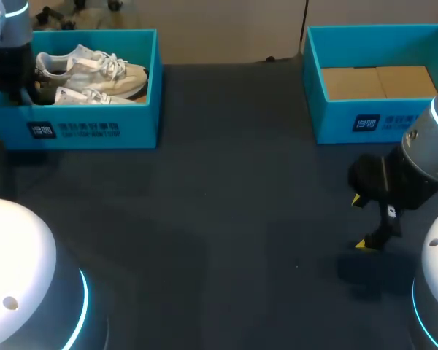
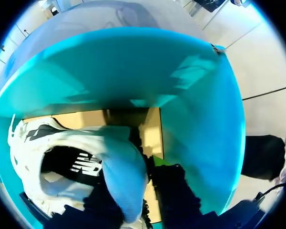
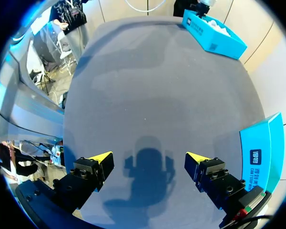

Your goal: Take the shoe out of the shoebox, open the shoe tongue, remove and reinsert the insole, then place the shoe into the shoebox

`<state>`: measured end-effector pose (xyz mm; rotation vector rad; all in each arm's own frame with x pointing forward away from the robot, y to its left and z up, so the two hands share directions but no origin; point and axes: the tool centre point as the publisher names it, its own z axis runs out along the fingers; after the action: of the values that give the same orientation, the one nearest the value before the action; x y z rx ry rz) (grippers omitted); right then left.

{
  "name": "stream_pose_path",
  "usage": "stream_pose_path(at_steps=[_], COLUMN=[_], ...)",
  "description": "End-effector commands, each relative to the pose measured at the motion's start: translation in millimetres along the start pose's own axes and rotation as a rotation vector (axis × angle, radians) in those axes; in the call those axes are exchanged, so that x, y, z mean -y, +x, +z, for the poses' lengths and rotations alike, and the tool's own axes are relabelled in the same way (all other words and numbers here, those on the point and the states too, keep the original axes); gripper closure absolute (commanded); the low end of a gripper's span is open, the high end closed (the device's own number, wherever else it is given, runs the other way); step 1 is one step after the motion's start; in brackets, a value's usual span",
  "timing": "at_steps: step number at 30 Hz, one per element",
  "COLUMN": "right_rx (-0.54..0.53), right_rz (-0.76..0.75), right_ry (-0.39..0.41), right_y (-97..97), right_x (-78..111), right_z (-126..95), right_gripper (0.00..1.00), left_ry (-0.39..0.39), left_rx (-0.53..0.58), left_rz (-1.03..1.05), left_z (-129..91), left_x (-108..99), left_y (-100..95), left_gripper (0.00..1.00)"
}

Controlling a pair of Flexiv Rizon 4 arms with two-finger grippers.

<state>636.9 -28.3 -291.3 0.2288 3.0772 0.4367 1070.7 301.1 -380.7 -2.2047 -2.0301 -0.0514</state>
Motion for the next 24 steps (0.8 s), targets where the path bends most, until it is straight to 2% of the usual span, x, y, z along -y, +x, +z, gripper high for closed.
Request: stream_pose_path(at_steps=[1, 21, 22, 24], right_rx=[0.002, 0.002, 0.002, 0.002], right_rz=[0.0, 0.0, 0.0, 0.0], right_ry=[0.001, 0.001, 0.001, 0.001], right_y=[0.7, 0.7, 0.7, 0.7], right_x=[0.1, 0.1, 0.1, 0.1], right_z=[2, 2, 2, 2], right_gripper=[0.0, 0.0, 0.0, 0.0], left_ry=[0.003, 0.003, -0.016, -0.018], left_rx=[-0.003, -0.006, 0.011, 0.014], left_rz=[0.006, 0.016, 0.007, 0.005], left_z=[2, 0, -28, -32], left_x=[-2, 0, 0, 1], left_y=[-6.0, -5.3, 9.3, 9.6], left_gripper=[1.0, 1.0, 1.0, 1.0])
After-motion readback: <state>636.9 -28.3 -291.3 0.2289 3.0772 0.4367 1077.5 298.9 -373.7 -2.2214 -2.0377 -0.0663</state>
